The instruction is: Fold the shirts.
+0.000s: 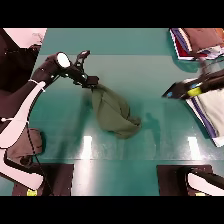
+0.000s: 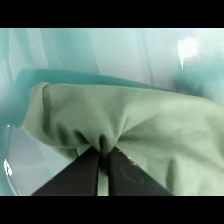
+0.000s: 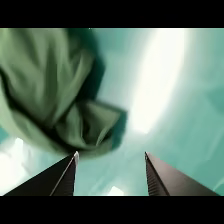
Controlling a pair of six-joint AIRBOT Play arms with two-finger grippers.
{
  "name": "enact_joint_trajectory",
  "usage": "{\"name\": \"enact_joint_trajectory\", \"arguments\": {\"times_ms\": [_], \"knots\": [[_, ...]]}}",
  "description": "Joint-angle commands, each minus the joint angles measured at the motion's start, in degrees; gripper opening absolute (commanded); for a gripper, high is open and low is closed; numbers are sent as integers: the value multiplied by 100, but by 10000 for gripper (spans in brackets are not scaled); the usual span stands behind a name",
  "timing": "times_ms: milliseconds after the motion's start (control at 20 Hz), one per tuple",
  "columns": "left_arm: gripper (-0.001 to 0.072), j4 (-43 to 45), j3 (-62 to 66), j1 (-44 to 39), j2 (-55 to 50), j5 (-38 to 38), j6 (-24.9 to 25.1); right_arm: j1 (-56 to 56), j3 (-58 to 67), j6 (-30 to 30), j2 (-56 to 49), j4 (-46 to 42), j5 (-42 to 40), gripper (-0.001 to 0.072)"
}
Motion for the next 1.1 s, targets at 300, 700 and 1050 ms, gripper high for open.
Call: {"name": "enact_joint_trajectory", "arguments": {"times_ms": [300, 700, 1050], "knots": [[31, 13, 177, 4, 195, -448, 120, 1700, -1799, -407, 2, 750, -1615, 491], [31, 13, 177, 2, 195, -599, 120, 2284, -1788, -957, -234, 918, -1451, 491], [31, 22, 177, 4, 199, -614, 118, 2312, -1788, -1056, -289, 841, -1648, 7]]}}
